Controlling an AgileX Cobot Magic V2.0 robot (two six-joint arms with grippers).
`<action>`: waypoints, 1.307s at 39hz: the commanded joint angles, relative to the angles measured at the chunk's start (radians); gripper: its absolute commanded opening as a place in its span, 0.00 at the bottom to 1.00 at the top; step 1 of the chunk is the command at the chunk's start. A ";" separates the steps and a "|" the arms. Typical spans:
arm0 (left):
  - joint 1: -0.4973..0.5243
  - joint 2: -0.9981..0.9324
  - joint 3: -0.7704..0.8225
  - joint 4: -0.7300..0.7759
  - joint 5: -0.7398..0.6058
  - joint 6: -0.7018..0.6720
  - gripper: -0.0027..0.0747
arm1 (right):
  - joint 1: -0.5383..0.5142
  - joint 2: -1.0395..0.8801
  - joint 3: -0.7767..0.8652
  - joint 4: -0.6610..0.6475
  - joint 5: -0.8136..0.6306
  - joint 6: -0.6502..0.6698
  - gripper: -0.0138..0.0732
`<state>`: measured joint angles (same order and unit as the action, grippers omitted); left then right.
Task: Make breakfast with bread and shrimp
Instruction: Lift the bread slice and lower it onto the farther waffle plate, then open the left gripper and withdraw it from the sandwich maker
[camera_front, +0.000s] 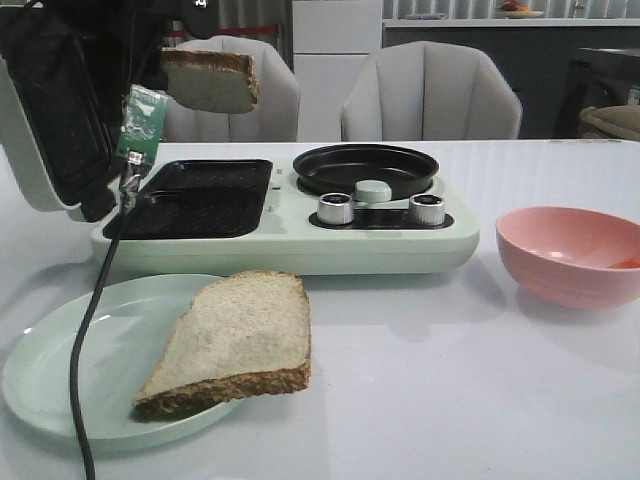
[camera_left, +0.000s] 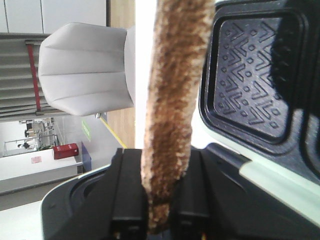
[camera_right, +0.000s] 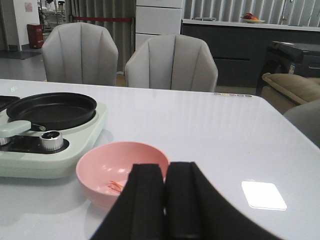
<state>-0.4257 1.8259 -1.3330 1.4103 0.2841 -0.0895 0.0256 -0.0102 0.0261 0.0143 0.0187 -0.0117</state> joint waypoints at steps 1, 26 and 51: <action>0.029 0.003 -0.081 0.022 -0.040 -0.017 0.18 | -0.003 -0.022 -0.017 -0.014 -0.078 -0.004 0.32; 0.069 0.189 -0.146 0.019 -0.046 -0.017 0.20 | -0.003 -0.022 -0.017 -0.014 -0.078 -0.004 0.32; 0.023 0.172 -0.072 -0.102 -0.013 -0.017 0.77 | -0.003 -0.022 -0.017 -0.014 -0.078 -0.004 0.32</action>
<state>-0.3854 2.0528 -1.4048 1.3655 0.2516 -0.0895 0.0256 -0.0102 0.0261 0.0143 0.0187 -0.0117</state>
